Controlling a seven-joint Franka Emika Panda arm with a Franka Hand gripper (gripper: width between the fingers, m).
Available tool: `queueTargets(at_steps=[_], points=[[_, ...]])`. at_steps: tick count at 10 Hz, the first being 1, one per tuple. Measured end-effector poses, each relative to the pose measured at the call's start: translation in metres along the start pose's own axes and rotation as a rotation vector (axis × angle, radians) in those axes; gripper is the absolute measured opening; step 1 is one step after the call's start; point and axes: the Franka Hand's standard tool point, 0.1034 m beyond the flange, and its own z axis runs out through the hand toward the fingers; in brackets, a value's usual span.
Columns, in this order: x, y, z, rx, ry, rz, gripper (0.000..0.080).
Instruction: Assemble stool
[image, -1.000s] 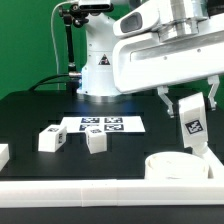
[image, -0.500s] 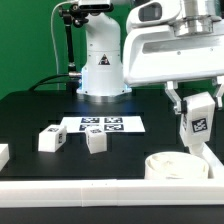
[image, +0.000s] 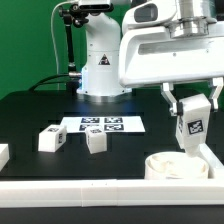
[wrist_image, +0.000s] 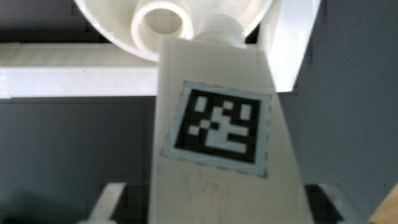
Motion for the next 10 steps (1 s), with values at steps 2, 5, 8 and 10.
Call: queueTargets(at_steps=[2,5,8,10], points=[[-0.002,0.016,0.005,-0.026,0.05,-0.079,0.0328],[0.0,0.007,0.007,-0.038,0.07,-0.113,0.0328],[-0.002,0.006,0.008,-0.039,0.068,-0.123,0.0328],[-0.005,0.006,0.009,-0.05,0.061,-0.184,0.0328]])
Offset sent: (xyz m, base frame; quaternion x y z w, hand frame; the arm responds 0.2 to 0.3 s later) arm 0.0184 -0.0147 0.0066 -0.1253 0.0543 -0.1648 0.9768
